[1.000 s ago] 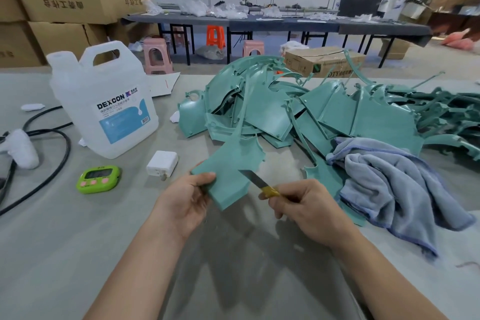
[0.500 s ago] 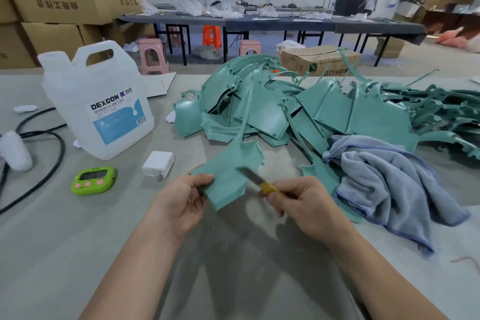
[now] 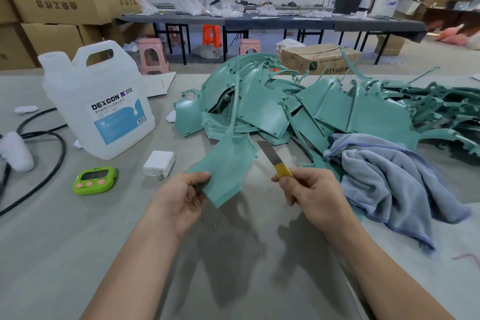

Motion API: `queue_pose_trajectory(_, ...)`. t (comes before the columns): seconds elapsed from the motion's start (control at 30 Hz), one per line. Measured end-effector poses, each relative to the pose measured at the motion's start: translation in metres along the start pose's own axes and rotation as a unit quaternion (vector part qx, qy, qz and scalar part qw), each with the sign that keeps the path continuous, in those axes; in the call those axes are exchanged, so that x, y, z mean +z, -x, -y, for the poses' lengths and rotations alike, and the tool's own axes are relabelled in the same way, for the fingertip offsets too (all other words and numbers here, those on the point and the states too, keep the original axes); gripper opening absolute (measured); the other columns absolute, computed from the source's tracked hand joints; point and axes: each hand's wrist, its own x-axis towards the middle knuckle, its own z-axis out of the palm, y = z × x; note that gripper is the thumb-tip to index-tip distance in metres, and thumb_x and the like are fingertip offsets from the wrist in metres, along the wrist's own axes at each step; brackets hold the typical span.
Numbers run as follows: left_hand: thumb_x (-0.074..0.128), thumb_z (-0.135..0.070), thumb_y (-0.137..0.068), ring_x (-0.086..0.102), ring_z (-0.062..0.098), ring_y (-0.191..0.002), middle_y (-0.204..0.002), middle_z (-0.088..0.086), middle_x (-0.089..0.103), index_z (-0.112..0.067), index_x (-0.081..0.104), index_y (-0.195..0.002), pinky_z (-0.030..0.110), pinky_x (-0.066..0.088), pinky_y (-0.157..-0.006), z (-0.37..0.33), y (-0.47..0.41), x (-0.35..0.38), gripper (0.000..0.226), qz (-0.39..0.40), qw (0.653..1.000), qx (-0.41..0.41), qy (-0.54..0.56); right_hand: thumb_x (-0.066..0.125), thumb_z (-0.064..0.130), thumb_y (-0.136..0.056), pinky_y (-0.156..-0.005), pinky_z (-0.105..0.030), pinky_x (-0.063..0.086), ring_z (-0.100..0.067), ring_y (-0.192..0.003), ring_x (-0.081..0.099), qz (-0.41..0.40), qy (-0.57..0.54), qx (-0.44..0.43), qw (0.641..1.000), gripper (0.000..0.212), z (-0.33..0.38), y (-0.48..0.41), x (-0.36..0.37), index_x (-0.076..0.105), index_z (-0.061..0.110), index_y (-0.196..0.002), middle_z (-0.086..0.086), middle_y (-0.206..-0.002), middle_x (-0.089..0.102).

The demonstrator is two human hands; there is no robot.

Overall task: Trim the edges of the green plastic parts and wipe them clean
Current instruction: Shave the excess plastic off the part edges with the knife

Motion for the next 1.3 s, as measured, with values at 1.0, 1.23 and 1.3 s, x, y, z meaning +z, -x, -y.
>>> queue_pose_trajectory(1.0,0.064,-0.014,-0.093,0.05,0.011,-0.041,-0.061,0.004,0.064,-0.006,0.068,-0.093,0.019,0.033,-0.033,0.008,0.002,0.0,0.009,-0.045,0.977,0.059,-0.202,0.061,0.008,-0.099,-0.062,-0.025,0.052,-0.019,-0.062,0.055,-0.045,-0.174,0.109,0.978,0.024,0.025,0.004,0.0,0.08,0.013,-0.086,-0.01,-0.077,0.074)
queue_pose_trajectory(1.23,0.059,-0.011,-0.097,0.049,0.008,-0.035,-0.053,0.001,0.062,-0.005,0.063,-0.091,0.015,0.034,-0.032,0.007,0.0,0.003,0.009,-0.066,0.993,0.054,-0.081,0.068,0.01,-0.096,-0.062,-0.028,0.056,-0.017,-0.059,0.062,0.021,-0.078,0.035,0.996,0.02,0.023,0.017,0.02,0.082,0.019,-0.085,-0.009,-0.078,0.076)
queue_pose_trajectory(1.3,0.058,-0.01,-0.097,0.048,0.006,-0.035,-0.049,-0.001,0.059,-0.007,0.06,-0.089,0.015,0.033,-0.031,0.004,-0.001,0.001,0.009,-0.073,0.994,0.065,-0.051,0.069,0.008,-0.095,-0.061,-0.027,0.055,-0.016,-0.059,0.061,0.034,-0.063,0.024,0.997,0.023,0.023,0.017,0.018,0.082,0.022,-0.083,-0.007,-0.078,0.076)
